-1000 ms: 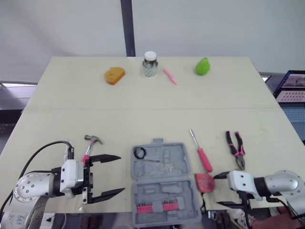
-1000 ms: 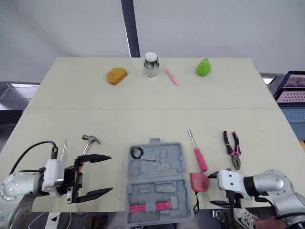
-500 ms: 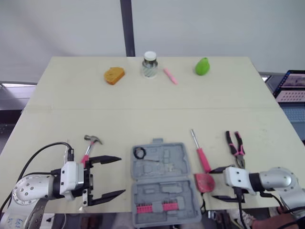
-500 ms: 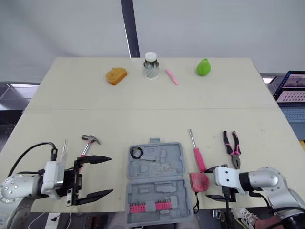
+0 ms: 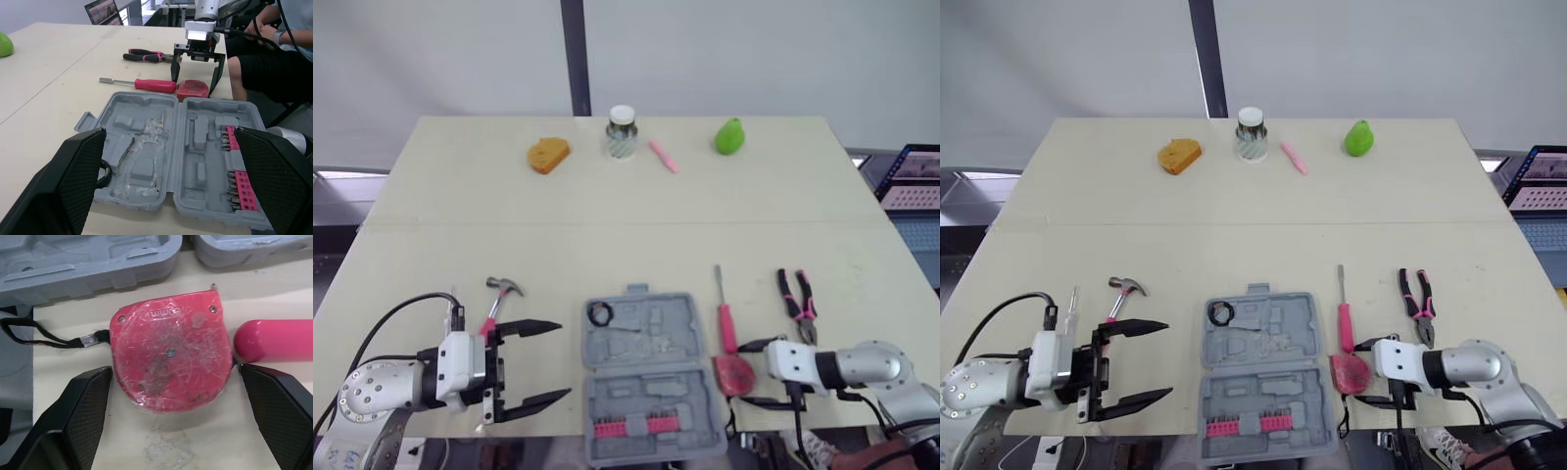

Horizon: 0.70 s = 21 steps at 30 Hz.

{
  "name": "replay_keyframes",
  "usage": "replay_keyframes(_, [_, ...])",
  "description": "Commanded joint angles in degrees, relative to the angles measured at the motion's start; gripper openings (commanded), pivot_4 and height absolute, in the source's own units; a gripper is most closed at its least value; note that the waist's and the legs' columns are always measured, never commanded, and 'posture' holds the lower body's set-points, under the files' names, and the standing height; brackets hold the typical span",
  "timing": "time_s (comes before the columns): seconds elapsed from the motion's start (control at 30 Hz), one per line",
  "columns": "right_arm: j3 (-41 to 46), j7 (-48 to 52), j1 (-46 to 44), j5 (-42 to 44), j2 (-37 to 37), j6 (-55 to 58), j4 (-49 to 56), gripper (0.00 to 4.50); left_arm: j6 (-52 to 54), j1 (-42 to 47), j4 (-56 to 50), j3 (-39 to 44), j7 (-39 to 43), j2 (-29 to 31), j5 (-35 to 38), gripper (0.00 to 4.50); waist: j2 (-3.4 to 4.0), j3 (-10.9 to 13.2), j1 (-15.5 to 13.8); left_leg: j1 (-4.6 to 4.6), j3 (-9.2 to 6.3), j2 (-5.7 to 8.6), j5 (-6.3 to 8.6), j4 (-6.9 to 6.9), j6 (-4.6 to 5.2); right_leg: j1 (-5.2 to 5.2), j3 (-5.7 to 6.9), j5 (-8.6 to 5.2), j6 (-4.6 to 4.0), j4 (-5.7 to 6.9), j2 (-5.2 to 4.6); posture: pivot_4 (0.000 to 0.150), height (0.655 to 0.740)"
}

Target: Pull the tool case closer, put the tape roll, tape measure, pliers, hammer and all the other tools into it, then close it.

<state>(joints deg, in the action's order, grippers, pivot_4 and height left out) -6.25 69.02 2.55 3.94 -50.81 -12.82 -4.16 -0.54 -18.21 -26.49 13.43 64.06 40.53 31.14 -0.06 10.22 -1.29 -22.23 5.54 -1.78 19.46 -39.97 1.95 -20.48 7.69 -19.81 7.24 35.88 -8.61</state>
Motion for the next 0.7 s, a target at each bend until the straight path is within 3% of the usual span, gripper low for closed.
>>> replay_keyframes(0.03, [-0.08, -0.4, 0.34, 0.08, -0.06, -1.58, 1.16, 4.4, -0.43, 0.14, -1.88, 0.26, -0.31, -0.08, 0.62, 4.5, 0.0, 0.0, 0.04, 0.0, 0.0, 0.0, 0.0, 0.0, 0.0, 0.0, 0.0, 0.0, 0.0, 0.0, 0.0, 0.15, 0.695])
replay_keyframes(0.7, [-1.67, -0.87, -2.2, -2.12, 1.67, -3.77, -0.89, 4.4, -0.24, -0.01, -2.34, 0.01, -1.02, -0.14, 0.53, 4.5, 0.0, 0.0, 0.12, 0.01, 0.0, -0.02, 0.0, 0.0, 0.0, 0.0, 0.0, 0.0, -0.01, 0.0, 0.02, 0.15, 0.695])
